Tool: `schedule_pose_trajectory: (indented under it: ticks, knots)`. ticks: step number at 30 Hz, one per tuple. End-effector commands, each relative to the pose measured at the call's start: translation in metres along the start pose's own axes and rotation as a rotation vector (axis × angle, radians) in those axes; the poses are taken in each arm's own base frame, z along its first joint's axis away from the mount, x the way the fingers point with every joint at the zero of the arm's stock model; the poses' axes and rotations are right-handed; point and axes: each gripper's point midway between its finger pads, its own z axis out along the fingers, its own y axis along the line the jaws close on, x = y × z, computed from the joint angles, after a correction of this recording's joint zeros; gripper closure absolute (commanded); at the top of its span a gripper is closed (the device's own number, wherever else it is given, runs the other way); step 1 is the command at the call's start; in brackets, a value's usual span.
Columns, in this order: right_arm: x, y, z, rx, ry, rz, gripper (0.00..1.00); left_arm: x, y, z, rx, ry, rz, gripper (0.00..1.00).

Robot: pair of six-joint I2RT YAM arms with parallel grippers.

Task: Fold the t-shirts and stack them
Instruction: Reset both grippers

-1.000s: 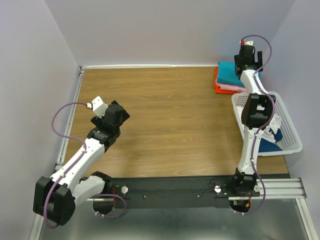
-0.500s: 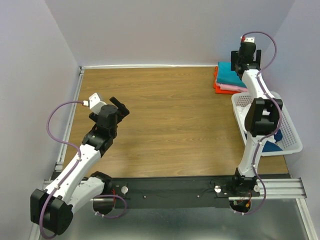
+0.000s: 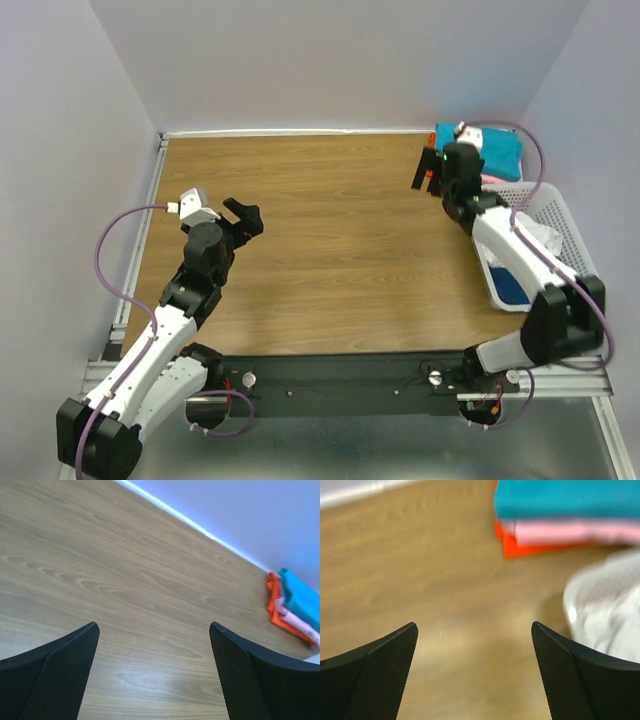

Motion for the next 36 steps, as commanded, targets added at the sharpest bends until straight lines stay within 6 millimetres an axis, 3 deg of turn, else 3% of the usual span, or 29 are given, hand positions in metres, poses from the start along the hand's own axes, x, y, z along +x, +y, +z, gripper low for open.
schedule_pose_trajectory:
  ticks: [1, 2, 3, 4, 5, 6, 7, 9, 13, 14, 17, 22, 28, 36]
  knots:
    - [0.063, -0.01, -0.037, 0.003, 0.043, 0.176, 0.0, -0.016, -0.013, -0.014, 0.116, -0.092, -0.064, 0.02]
    - [0.06, -0.014, -0.057, -0.017, 0.003, 0.231, 0.0, -0.012, -0.008, -0.015, 0.107, -0.096, -0.072, 0.02]
    - [0.069, -0.019, -0.065, -0.019, 0.001, 0.239, 0.0, -0.02, -0.01, -0.021, 0.126, -0.126, -0.096, 0.02]
    - [0.099, -0.029, -0.071, -0.004, 0.035, 0.234, 0.0, -0.02, -0.009, -0.022, 0.124, -0.131, -0.127, 0.02]
    - [0.107, -0.033, -0.077, -0.005, 0.033, 0.252, 0.0, -0.021, -0.008, -0.024, 0.121, -0.138, -0.151, 0.02]
    - [0.1, -0.029, -0.095, -0.073, -0.003, 0.303, 0.0, -0.021, -0.006, -0.026, 0.122, -0.145, -0.163, 0.02]
    - [0.124, -0.031, -0.1, -0.09, 0.035, 0.309, 0.0, -0.022, -0.004, -0.027, 0.117, -0.151, -0.166, 0.02]
    - [0.124, -0.023, -0.12, -0.192, 0.01, 0.375, 0.0, -0.02, -0.004, -0.027, 0.114, -0.14, -0.162, 0.02]
    - [0.148, -0.024, -0.137, -0.259, 0.024, 0.393, 0.0, -0.015, -0.008, -0.023, 0.116, -0.096, -0.112, 0.02]
    - [0.143, -0.024, -0.14, -0.269, 0.005, 0.397, 0.0, -0.014, -0.009, -0.021, 0.113, -0.086, -0.093, 0.02]
    - [0.145, -0.025, -0.143, -0.28, -0.007, 0.392, 0.0, -0.014, -0.013, -0.018, 0.118, -0.058, -0.008, 0.02]
    - [0.145, -0.024, -0.144, -0.28, -0.001, 0.43, 0.0, -0.006, -0.039, -0.024, 0.273, -0.008, 0.058, 0.02]
    - [0.148, -0.028, -0.141, -0.252, 0.002, 0.451, 0.0, 0.007, -0.01, -0.018, 0.135, 0.009, 0.028, 0.02]
    - [0.147, -0.027, -0.142, -0.263, 0.001, 0.447, 0.0, 0.002, -0.006, -0.026, 0.119, 0.003, 0.024, 0.02]
